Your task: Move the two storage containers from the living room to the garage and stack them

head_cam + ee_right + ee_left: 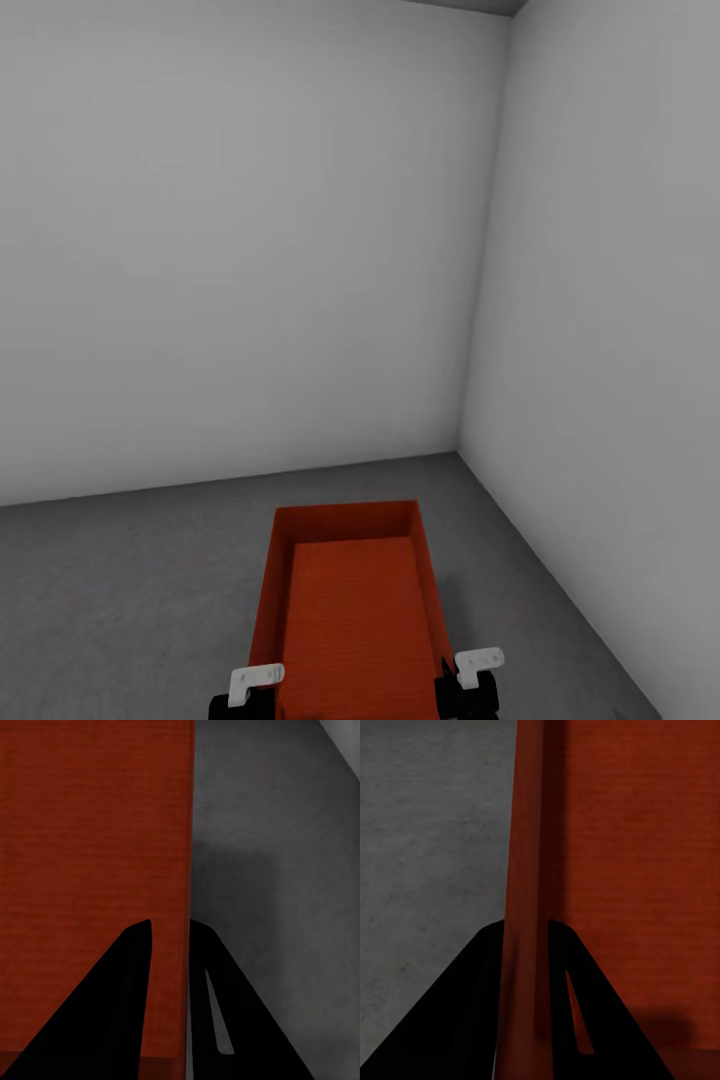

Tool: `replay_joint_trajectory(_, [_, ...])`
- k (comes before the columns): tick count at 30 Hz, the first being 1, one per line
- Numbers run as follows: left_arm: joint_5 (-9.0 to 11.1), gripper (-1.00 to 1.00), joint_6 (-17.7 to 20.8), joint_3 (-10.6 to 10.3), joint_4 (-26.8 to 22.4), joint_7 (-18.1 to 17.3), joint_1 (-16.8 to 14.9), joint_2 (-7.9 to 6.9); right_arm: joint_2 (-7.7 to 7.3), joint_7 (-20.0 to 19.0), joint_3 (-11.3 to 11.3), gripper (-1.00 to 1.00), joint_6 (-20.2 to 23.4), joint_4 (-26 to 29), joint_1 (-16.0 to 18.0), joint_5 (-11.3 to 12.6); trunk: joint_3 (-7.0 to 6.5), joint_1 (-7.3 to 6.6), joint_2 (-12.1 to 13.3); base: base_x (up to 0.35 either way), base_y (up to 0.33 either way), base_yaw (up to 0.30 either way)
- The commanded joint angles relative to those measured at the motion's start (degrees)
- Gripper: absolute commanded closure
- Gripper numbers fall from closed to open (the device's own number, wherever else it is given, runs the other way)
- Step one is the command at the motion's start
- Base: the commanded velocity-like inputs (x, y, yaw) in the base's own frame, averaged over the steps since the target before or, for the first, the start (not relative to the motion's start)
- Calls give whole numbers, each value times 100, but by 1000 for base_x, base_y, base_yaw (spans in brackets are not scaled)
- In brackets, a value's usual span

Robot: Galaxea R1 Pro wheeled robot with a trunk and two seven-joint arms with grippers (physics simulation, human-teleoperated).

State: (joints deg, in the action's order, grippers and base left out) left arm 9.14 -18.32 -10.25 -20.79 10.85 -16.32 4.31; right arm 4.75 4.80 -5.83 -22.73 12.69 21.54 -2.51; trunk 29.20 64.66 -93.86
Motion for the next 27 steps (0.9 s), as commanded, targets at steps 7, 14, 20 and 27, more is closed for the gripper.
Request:
replay_joint_trajectory(7, [97,100,-40,-65,4,81,-3,-71,0,80,-32,100,-11,-11,8,-4,132,154,-285,0,0,0])
replay_joint_trajectory(14, [97,100,-40,-65,4,84,-3,-71,0,81,-33,100,-11,-10,8,-4,257,308,-566,0,0,0])
replay_joint_trajectory(20, [97,100,-40,-65,4,82,-3,-71,0,82,-33,100,-12,-11,8,-4,365,439,-807,0,0,0])
replay_joint_trajectory(27, [97,100,-40,-65,4,84,-3,-71,0,81,-32,100,-9,-6,8,-4,491,593,-1088,0,0,0])
